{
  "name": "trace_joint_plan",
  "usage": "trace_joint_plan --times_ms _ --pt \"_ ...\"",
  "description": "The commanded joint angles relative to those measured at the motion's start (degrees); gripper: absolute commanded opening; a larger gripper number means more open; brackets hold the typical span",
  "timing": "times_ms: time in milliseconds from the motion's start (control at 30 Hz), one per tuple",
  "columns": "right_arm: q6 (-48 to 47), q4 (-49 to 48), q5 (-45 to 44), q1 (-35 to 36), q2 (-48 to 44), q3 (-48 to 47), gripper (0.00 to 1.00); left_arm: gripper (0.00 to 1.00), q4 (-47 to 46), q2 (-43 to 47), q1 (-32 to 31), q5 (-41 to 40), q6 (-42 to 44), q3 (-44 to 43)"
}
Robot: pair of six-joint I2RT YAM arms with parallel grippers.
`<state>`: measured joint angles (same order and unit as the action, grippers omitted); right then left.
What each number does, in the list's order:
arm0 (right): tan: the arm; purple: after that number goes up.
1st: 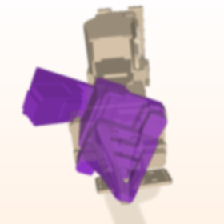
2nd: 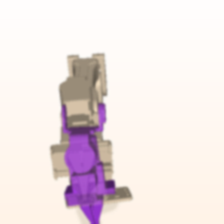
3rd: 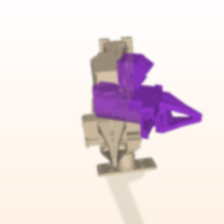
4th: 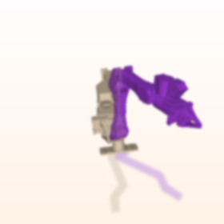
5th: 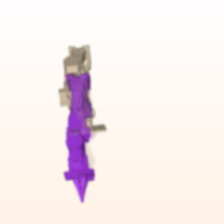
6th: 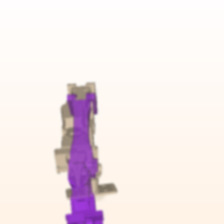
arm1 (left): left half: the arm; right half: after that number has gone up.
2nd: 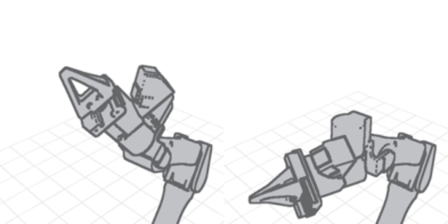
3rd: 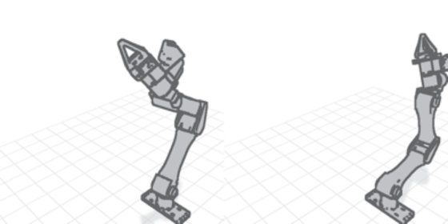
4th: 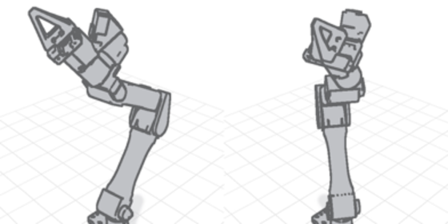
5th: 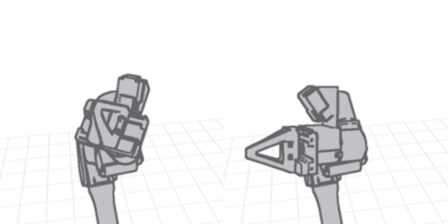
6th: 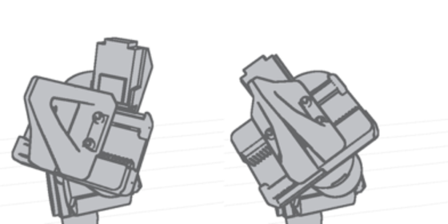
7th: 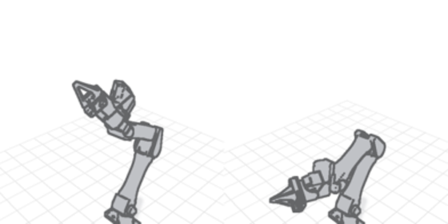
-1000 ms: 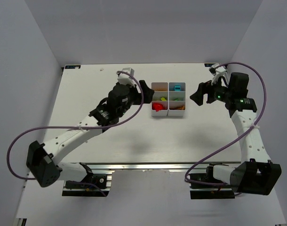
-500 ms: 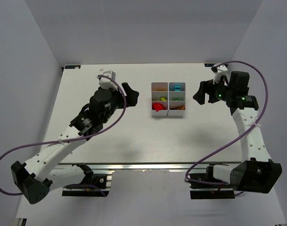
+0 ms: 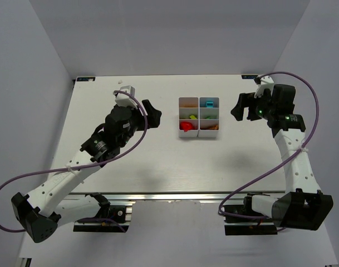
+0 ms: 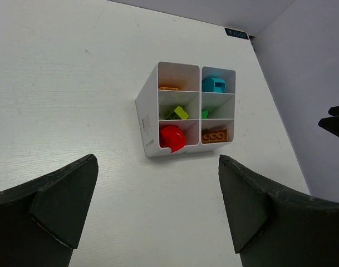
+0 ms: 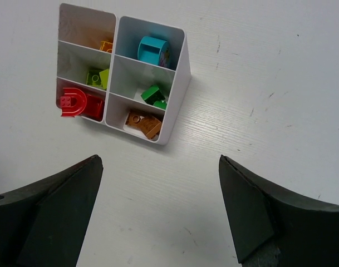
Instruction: Sort the legos into containers by color
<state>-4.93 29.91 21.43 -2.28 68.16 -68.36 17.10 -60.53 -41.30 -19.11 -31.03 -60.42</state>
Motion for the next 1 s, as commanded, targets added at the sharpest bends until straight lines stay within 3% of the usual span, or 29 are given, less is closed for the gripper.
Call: trace_joint_plan --times_ms 0,967 --pt "1.24 -2.66 -0.69 -0.35 -0.93 0.24 0.89 0.98 1.27 2.08 0.43 -1.1 -0.26 -0.13" --pt "1.32 -6.09 -3.85 -0.35 -3.3 4.73 0.89 0.98 3.73 2.35 0.43 -2.59 -2.02 -0.84"
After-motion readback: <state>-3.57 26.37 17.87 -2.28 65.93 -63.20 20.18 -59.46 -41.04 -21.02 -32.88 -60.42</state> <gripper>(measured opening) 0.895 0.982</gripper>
